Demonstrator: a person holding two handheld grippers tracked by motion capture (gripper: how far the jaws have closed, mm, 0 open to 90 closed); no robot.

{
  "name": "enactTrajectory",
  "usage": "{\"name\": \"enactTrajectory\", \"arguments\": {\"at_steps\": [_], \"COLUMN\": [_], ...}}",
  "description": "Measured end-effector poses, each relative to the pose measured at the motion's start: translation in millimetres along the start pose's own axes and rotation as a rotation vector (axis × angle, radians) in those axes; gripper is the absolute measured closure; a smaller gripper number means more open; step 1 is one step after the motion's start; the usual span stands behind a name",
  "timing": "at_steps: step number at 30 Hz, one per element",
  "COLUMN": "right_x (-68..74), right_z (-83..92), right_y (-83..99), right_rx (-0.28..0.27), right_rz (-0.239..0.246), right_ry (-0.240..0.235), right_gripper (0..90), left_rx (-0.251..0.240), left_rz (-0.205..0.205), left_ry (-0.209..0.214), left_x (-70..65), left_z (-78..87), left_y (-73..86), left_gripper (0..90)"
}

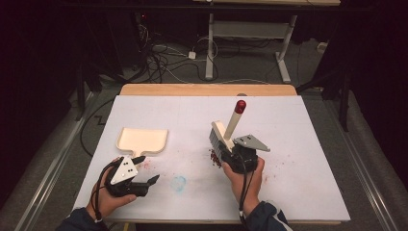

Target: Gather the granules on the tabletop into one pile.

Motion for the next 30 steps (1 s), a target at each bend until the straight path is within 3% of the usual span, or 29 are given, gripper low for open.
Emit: {"name": "enactTrajectory", "arguments": {"at_steps": [6, 11, 17, 20, 24, 28, 30], "right_x": [-10.5, -27.9, -51.7, -61.8, -75.7, -85.4, -88.9], "right_z": [17.4, 46.1, 81.3, 98.6, 119.3, 130.6, 133.0], "right_y": [-8.8, -19.9, -24.2, -23.8, -16.6, -4.0, 2.1], "right_rx": [0.012, 0.013, 0.035, 0.064, 0.107, 0.186, 0.225], "right_rz": [0.044, 0.122, 0.167, 0.207, 0.220, 0.242, 0.234], "right_ry": [-0.046, -0.086, -0.170, -0.217, -0.290, -0.318, -0.354], "right_gripper": [67.2, 67.2, 67.2, 67.2, 67.1, 67.1, 67.0], "left_rx": [-0.005, 0.006, 0.005, 0.010, 0.015, 0.018, 0.019], "left_rz": [-0.014, -0.010, -0.032, -0.040, -0.044, -0.047, -0.048], "left_ry": [-0.010, -0.008, -0.026, -0.029, -0.033, -0.037, -0.038], "left_x": [0.4, 0.5, 0.2, 0.0, -0.3, -0.6, -0.4], "left_z": [0.6, 1.1, 1.1, 0.9, 0.4, -0.1, -0.1], "left_y": [0.3, 1.4, 0.9, 0.9, 1.2, 0.9, 0.7], "left_gripper": [22.0, 22.0, 22.0, 22.0, 22.0, 22.0, 22.0]}}
Point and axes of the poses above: each handheld gripper's, and its own axes: z roughly backward along the jaws, y roughly out of its underside, x roughly to its left, the point moved 1 cm from there along -z, roughly forward along the jaws, and after that the axes turned 14 degrees about -y, right-handed, at the moved point
